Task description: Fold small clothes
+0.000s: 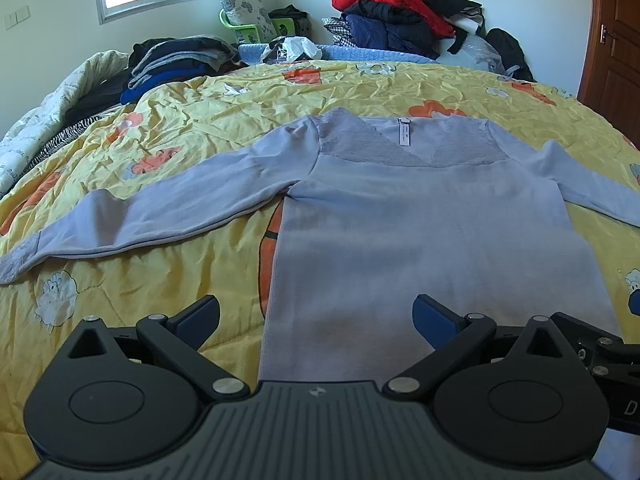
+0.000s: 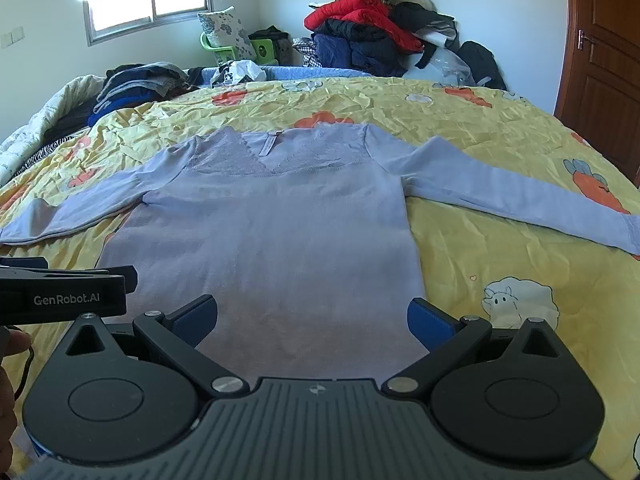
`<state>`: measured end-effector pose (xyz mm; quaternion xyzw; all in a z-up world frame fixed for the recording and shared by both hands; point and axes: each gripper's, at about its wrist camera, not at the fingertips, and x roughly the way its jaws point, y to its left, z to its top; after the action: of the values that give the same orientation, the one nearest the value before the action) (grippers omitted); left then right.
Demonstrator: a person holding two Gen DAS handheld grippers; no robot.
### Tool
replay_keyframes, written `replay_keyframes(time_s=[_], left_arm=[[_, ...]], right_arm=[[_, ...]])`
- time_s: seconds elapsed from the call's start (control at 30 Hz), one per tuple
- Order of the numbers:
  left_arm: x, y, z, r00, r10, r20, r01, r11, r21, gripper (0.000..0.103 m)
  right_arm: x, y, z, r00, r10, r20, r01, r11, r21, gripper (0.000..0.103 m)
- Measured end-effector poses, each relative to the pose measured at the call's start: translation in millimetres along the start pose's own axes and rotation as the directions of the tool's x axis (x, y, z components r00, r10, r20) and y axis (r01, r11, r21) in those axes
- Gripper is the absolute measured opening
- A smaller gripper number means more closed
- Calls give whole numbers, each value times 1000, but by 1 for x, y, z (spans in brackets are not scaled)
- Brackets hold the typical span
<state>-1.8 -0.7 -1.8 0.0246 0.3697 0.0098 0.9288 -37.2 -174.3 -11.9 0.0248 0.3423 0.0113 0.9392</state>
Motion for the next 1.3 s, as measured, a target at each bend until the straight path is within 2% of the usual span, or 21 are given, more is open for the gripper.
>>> replay_keyframes(time_s=[1.3], left_arm=[[1,-11,1,1000,-18,-3,18,999,27,103]], right_arm=[[-2,-3,-1,1000,10,12,-10,1000,9,102]])
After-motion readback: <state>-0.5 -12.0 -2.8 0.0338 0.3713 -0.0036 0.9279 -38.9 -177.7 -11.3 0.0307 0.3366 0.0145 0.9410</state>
